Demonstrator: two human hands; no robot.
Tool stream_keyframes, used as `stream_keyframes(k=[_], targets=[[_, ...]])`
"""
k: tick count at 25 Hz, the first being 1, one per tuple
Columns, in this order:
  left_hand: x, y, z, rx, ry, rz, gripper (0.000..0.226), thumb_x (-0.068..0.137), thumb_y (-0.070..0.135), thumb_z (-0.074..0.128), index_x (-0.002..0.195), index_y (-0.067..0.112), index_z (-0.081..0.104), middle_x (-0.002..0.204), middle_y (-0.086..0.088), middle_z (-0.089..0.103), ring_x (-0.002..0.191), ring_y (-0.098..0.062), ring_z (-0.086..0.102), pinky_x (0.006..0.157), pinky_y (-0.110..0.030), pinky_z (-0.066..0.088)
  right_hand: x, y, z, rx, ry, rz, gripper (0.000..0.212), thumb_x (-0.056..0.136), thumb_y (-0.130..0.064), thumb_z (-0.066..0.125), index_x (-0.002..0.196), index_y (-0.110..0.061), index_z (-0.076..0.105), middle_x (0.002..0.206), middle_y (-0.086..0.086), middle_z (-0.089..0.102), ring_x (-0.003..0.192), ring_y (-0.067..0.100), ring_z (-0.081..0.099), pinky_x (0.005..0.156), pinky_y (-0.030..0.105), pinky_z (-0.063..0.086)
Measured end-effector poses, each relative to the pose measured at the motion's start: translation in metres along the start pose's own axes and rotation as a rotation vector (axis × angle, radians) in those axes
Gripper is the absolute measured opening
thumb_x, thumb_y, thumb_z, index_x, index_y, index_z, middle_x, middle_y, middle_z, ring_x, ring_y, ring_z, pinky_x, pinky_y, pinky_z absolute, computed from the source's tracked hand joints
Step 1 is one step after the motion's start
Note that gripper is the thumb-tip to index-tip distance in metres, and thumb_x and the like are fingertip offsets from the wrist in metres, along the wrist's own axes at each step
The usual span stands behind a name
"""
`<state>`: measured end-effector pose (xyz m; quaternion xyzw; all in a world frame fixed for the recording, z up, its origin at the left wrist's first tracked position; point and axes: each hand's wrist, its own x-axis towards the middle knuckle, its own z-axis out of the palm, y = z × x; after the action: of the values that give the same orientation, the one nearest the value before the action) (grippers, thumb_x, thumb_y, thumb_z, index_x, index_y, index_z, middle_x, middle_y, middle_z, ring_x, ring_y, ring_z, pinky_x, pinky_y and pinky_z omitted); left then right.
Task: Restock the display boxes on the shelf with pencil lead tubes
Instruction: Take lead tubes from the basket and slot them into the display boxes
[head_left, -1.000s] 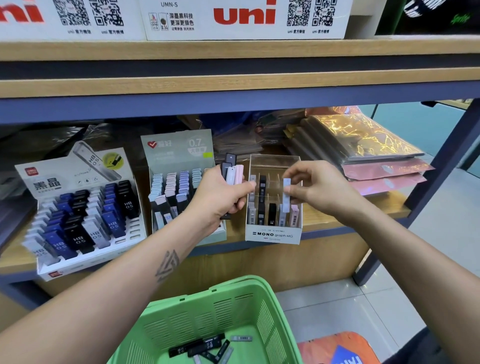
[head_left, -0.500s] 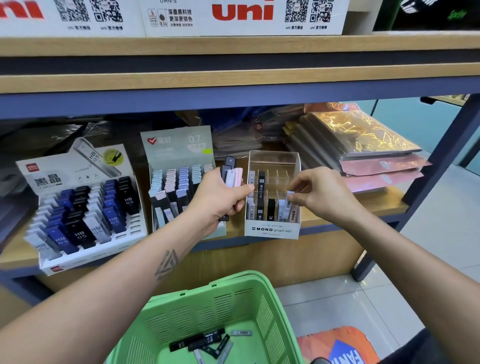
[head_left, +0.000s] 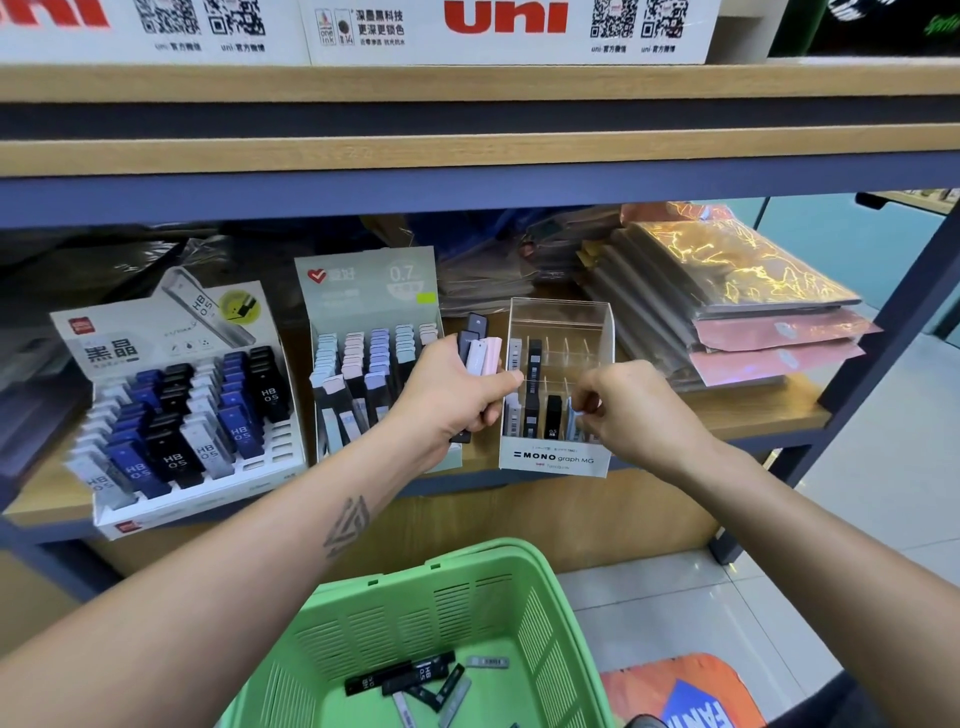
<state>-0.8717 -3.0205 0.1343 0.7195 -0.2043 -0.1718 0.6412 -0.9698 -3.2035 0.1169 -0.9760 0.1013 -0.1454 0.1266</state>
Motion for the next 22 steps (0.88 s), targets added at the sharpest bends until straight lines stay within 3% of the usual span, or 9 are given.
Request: stream_keyframes(k=[5,9,11,15,18,22], targets=[[-0.001,-0.001,0.001,0.011,-0.018,-0.011,0.023,0.087,0.007,0.076,0.089,0.009,0.053,0.064,-0.006,0.057,0.047,-0.017,0.049,0.039,-0.023,0.034,0.002,0.000,0.000,-0.034,-0.004,-0.010,0.014,0.085,-0.003,0.071,0.093,-0.014,0.073,0.094,0.007,0.071,0.088,0.028,0.067,0.078,0.041,0.058],[-0.004,-0.007,0.003,-0.025,-0.141,-0.085,0.020,0.088,0.015,0.076,0.086,0.009,0.057,0.071,-0.018,0.059,0.050,-0.019,0.046,0.042,-0.023,0.029,0.005,-0.003,-0.012,-0.035,0.027,0.015,0.019,0.085,0.000,0.065,0.092,-0.015,0.075,0.092,0.004,0.073,0.089,0.024,0.068,0.079,0.037,0.057],[-0.005,-0.011,0.005,-0.060,-0.218,-0.123,0.015,0.092,0.014,0.072,0.086,0.007,0.059,0.076,-0.021,0.060,0.052,-0.018,0.045,0.042,-0.024,0.027,0.006,-0.011,-0.018,0.144,0.052,0.057,0.014,0.088,-0.006,0.066,0.089,-0.016,0.076,0.085,-0.001,0.073,0.081,0.017,0.070,0.073,0.032,0.057],[-0.008,-0.012,0.005,-0.138,-0.359,-0.143,0.003,0.096,-0.001,0.060,0.100,0.000,0.060,0.079,-0.018,0.060,0.057,-0.015,0.051,0.039,-0.017,0.034,0.005,-0.036,-0.021,0.867,-0.078,0.227,0.010,0.095,-0.016,0.068,0.096,-0.010,0.075,0.083,0.008,0.075,0.073,0.011,0.069,0.064,0.025,0.055],[-0.009,-0.012,0.003,-0.120,-0.397,-0.117,0.010,0.097,0.000,0.060,0.106,-0.003,0.062,0.081,-0.020,0.066,0.061,-0.019,0.062,0.043,-0.020,0.042,0.006,-0.039,-0.016,0.906,-0.127,0.238,0.011,0.091,-0.017,0.075,0.097,-0.008,0.076,0.086,0.014,0.076,0.071,0.012,0.065,0.060,0.019,0.052],[-0.013,-0.009,0.000,-0.196,-0.399,-0.175,0.017,0.097,0.002,0.061,0.113,-0.003,0.060,0.095,-0.027,0.071,0.081,-0.029,0.074,0.057,-0.024,0.058,0.009,-0.035,-0.015,1.075,-0.115,0.336,0.010,0.085,0.001,0.076,0.095,0.002,0.074,0.081,0.017,0.073,0.069,0.017,0.067,0.061,0.020,0.054]])
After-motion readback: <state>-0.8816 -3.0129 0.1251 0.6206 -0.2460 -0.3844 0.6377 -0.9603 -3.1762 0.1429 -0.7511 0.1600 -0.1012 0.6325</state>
